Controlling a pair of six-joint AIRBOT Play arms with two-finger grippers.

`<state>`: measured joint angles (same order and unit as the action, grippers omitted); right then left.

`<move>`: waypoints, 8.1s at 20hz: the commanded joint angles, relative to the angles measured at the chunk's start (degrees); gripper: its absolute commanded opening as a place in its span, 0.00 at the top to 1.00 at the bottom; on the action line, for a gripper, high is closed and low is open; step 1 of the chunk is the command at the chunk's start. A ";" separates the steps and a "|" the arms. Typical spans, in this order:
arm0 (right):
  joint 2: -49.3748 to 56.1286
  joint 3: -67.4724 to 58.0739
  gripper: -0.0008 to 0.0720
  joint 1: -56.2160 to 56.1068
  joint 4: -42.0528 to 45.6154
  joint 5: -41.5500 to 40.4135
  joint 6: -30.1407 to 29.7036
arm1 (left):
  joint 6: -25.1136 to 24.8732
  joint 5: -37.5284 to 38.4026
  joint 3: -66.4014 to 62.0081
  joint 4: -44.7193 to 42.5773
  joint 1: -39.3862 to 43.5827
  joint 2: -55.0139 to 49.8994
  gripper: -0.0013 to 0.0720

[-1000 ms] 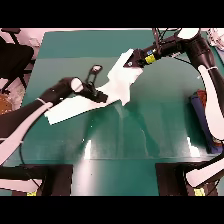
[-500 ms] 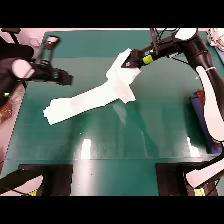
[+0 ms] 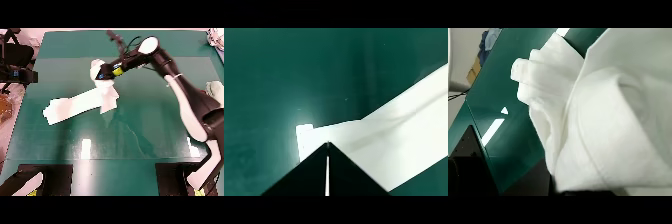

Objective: Fold the shirts.

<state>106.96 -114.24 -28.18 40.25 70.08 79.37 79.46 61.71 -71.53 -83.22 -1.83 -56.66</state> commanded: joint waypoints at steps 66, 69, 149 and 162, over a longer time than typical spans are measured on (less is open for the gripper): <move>-38.45 39.26 0.96 34.29 16.39 8.39 5.99 | 3.04 -35.15 -0.13 34.32 42.66 -38.99 0.95; -38.45 39.26 0.96 34.34 16.22 8.44 6.03 | 3.02 -35.67 -1.55 34.12 42.66 -41.40 0.95; 3.10 -1.53 0.96 -5.64 -2.75 -10.60 13.73 | -18.43 6.27 -1.68 30.71 -12.37 -23.04 0.95; 9.97 -1.92 0.37 -8.74 -23.23 -18.86 5.64 | -18.47 6.27 -1.68 32.96 -12.37 -23.04 0.95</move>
<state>116.66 -115.94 -36.21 24.80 52.95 90.15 61.01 67.99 -73.14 -50.68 -14.15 -79.72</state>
